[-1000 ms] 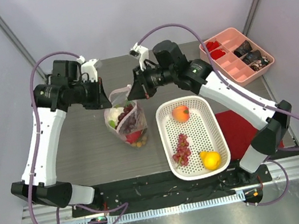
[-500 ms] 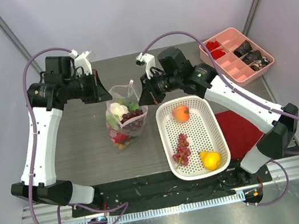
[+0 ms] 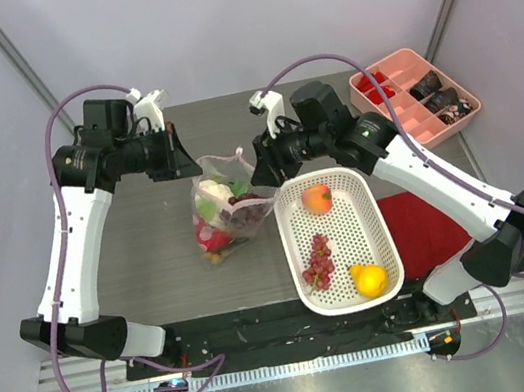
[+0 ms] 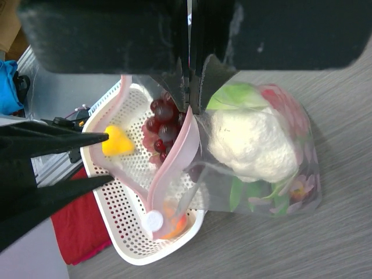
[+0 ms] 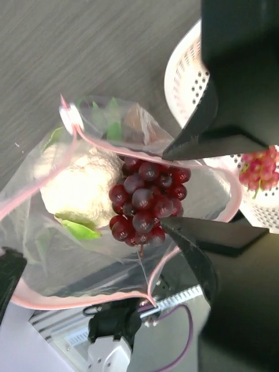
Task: Place the food in the zip-top bag and seal the zipper
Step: Adjust the zipper food storage bag at the center of the board, then pick up the fake fruit from the bin.
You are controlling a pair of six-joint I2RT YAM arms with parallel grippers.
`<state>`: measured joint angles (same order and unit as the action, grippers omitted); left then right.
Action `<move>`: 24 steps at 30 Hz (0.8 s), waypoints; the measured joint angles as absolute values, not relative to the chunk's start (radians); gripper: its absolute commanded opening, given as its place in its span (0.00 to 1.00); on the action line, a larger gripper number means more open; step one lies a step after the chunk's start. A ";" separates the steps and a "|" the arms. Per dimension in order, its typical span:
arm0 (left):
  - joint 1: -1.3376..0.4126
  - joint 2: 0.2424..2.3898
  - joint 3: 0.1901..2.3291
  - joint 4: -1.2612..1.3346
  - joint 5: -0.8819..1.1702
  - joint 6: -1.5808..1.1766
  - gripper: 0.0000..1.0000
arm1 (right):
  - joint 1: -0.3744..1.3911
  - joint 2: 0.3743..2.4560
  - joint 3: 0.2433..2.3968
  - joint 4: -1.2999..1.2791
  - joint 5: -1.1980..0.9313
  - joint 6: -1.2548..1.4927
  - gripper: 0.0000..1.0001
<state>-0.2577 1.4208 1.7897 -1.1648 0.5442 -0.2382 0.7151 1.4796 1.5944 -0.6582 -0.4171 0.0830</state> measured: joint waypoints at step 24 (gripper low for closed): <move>-0.221 1.464 1.816 -1.156 0.585 -0.257 0.00 | 0.501 1.221 1.015 -0.580 -0.325 -0.408 0.89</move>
